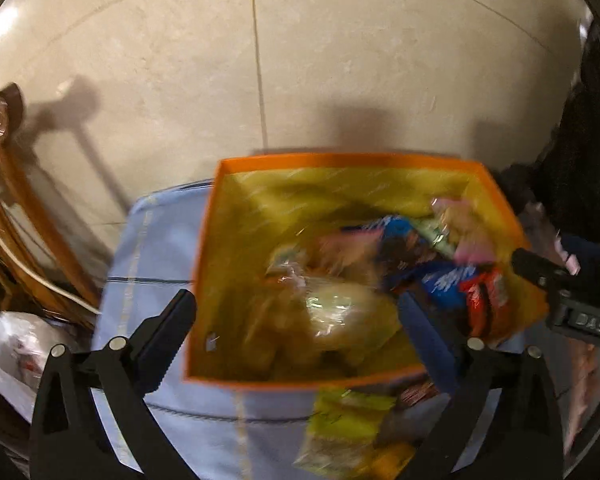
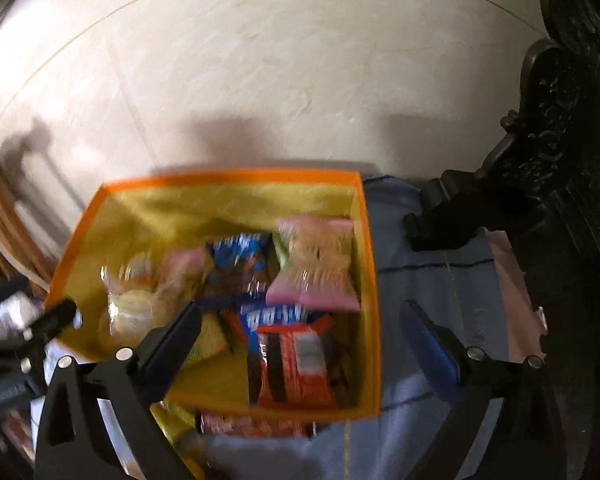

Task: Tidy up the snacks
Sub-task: 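Grasp the yellow bread bag with the right tool while the left tool grasps the red-label rice cracker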

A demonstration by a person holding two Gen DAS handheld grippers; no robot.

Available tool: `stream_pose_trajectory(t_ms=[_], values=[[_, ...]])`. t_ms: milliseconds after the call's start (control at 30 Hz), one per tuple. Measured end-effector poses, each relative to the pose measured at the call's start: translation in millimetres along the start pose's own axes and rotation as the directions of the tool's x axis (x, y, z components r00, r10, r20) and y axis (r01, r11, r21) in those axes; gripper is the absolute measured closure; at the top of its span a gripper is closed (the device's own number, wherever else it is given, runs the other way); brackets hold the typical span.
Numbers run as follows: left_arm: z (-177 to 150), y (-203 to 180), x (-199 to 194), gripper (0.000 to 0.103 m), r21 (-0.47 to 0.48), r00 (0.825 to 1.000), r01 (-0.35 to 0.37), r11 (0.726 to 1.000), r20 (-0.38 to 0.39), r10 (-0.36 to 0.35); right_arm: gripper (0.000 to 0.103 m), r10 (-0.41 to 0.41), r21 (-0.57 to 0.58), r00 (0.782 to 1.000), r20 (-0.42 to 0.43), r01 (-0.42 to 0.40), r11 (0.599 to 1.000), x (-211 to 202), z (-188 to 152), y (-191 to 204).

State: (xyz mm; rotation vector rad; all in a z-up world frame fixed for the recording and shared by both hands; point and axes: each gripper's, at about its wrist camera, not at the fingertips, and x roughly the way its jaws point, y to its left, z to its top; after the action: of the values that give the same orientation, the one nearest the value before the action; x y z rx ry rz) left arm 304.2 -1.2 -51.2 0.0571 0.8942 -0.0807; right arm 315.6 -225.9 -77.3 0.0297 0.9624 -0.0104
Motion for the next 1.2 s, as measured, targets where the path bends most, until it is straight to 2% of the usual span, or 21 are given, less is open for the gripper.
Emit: stream_pose_trajectory(t_ms=[67, 133, 233, 333, 367, 433, 467, 533, 600, 700, 800, 867, 900, 933, 967, 1000, 1033, 1100, 1200], values=[[-16.1, 7.2, -9.2, 0.004, 0.027, 1.0, -0.01, 1.0, 0.001, 0.01, 0.004, 0.052, -0.053, 0.998, -0.019, -0.053, 0.997, -7.1, -20.5, 8.6], [-49.0, 20.0, -23.3, 0.004, 0.066, 1.0, -0.007, 0.998, -0.015, 0.008, 0.004, 0.119, -0.114, 0.991, -0.062, -0.126, 0.985, -9.7, -43.6, 19.2], [-101.4, 36.5, -39.9, 0.004, 0.161, 0.997, -0.017, 0.987, -0.071, 0.028, 0.004, 0.236, -0.189, 0.953, -0.191, -0.271, 0.944, 0.4, -84.2, 40.1], [-154.0, 57.3, -57.3, 0.004, 0.272, 0.987, -0.011, 0.962, -0.151, 0.054, 0.004, 0.255, -0.215, 0.92, -0.296, -0.325, 0.921, 21.9, -117.2, 58.4], [-169.5, 62.9, -61.7, 0.004, 0.3, 0.984, 0.005, 0.954, -0.173, 0.05, 0.004, 0.264, -0.2, 0.909, -0.324, -0.338, 0.919, 30.7, -125.4, 62.2], [-204.1, 73.1, -68.0, 0.004, 0.353, 0.976, 0.08, 0.932, -0.217, -0.001, 0.004, 0.302, -0.161, 0.885, -0.353, -0.375, 0.913, 42.5, -134.9, 66.7], [-214.8, 75.0, -67.5, 0.004, 0.368, 0.972, 0.109, 0.923, -0.233, -0.022, 0.004, 0.294, -0.151, 0.883, -0.366, -0.368, 0.917, 49.7, -139.8, 69.4], [-242.3, 77.4, -61.3, 0.004, 0.419, 0.958, 0.182, 0.889, -0.278, -0.065, 0.004, 0.266, -0.159, 0.892, -0.366, -0.341, 0.926, 54.1, -146.2, 73.8], [-260.2, 77.2, -52.2, 0.004, 0.472, 0.955, 0.216, 0.855, -0.286, -0.083, 0.004, 0.238, -0.173, 0.9, -0.365, -0.316, 0.933, 56.9, -153.9, 79.3], [-275.5, 76.6, -38.0, 0.004, 0.527, 0.953, 0.246, 0.814, -0.283, -0.105, 0.004, 0.213, -0.172, 0.909, -0.359, -0.289, 0.942, 56.6, -158.3, 84.8], [-283.9, 78.4, -31.9, 0.004, 0.536, 0.946, 0.301, 0.789, -0.272, -0.176, 0.008, 0.213, -0.148, 0.909, -0.358, -0.281, 0.948, 55.9, -163.3, 89.1], [-285.2, 82.3, -33.1, 0.011, 0.525, 0.944, 0.319, 0.789, -0.25, -0.214, 0.024, 0.217, -0.14, 0.906, -0.364, -0.283, 0.949, 54.7, -166.7, 89.5], [-285.5, 84.3, -36.5, 0.031, 0.495, 0.934, 0.351, 0.795, -0.247, -0.258, 0.028, 0.192, -0.158, 0.914, -0.358, -0.262, 0.952, 53.6, -168.1, 89.5], [-287.7, 83.6, -39.8, 0.033, 0.481, 0.934, 0.353, 0.802, -0.238, -0.268, 0.042, 0.174, -0.177, 0.919, -0.354, -0.248, 0.953, 52.5, -172.0, 95.5], [-291.2, 81.0, -42.9, 0.033, 0.497, 0.947, 0.318, 0.808, -0.213, -0.241, 0.049, 0.146, -0.195, 0.926, -0.347, -0.224, 0.955, 51.3, -172.9, 95.2], [-291.4, 78.9, -45.1, 0.033, 0.503, 0.952, 0.302, 0.81, -0.207, -0.227, 0.052, 0.155, -0.183, 0.923, -0.353, -0.231, 0.956, 49.4, -174.2, 94.0], [-289.7, 76.8, -46.0, 0.033, 0.485, 0.954, 0.29, 0.825, -0.216, -0.208, 0.056, 0.18, -0.154, 0.915, -0.362, -0.249, 0.956, 47.7, -174.3, 92.0], [-284.7, 74.1, -46.2, 0.033, 0.421, 0.954, 0.267, 0.867, -0.242, -0.176, 0.059, 0.205, -0.128, 0.908, -0.366, -0.267, 0.955, 41.0, -176.7, 89.6], [-271.0, 69.6, -57.5, 0.033, 0.365, 0.971, 0.201, 0.909, -0.199, -0.135, 0.059, 0.227, -0.124, 0.912, -0.342, -0.283, 0.951, 24.9, -180.6, 88.1]])
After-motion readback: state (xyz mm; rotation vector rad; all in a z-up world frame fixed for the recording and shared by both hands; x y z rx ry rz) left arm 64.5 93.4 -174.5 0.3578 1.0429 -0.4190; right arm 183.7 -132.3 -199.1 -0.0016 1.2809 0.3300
